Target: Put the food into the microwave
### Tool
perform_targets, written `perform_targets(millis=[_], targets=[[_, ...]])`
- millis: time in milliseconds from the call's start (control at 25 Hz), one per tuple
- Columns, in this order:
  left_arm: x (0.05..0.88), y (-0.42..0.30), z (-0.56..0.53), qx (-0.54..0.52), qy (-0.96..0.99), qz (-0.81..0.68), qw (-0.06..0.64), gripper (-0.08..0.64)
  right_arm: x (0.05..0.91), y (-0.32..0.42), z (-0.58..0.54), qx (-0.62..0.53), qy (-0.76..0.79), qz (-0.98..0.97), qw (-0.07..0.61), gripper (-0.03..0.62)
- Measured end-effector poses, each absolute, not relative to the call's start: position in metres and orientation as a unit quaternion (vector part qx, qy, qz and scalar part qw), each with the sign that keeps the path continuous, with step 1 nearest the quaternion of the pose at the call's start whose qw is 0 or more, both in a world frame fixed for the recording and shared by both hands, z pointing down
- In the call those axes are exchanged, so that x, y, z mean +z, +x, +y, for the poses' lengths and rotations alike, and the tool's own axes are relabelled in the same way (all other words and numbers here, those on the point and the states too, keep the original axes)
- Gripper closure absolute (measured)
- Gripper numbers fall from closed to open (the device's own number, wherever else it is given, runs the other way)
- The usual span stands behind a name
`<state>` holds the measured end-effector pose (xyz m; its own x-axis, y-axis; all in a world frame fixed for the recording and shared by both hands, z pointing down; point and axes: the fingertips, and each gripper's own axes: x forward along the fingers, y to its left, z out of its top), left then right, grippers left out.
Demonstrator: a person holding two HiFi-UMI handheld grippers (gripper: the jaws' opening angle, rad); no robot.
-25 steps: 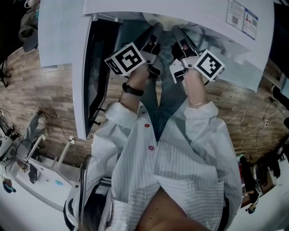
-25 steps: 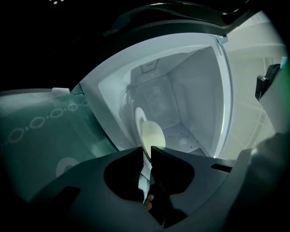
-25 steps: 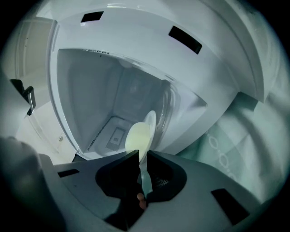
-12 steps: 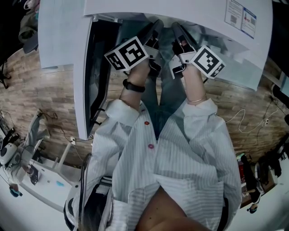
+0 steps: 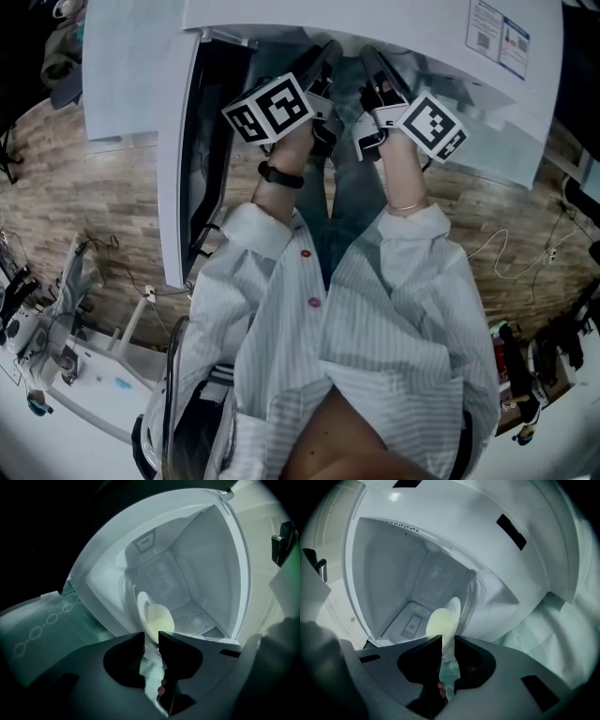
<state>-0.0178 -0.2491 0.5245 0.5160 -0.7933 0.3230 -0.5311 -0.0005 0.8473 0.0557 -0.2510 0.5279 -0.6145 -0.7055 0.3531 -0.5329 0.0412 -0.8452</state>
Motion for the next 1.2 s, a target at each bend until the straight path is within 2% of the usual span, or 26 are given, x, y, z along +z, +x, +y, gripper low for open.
perform_targets(millis=[320,680,1200], targets=[[0.523,-0.021,-0.246,-0.124,0.695,-0.478,0.523,0.448,0.527,0.06,-0.25,-0.543,-0.445,0.707,0.088,0.472],[0.513,-0.014,-0.236,-0.125,0.697,-0.486,0.513,0.448,0.524,0.07,-0.237,-0.546,-0.445,0.706,0.072,0.434],[0.456,-0.011,-0.206,-0.122,0.718,-0.504,0.464,0.448,0.47,0.061,-0.208,-0.523,-0.373,0.766,0.039,0.443]])
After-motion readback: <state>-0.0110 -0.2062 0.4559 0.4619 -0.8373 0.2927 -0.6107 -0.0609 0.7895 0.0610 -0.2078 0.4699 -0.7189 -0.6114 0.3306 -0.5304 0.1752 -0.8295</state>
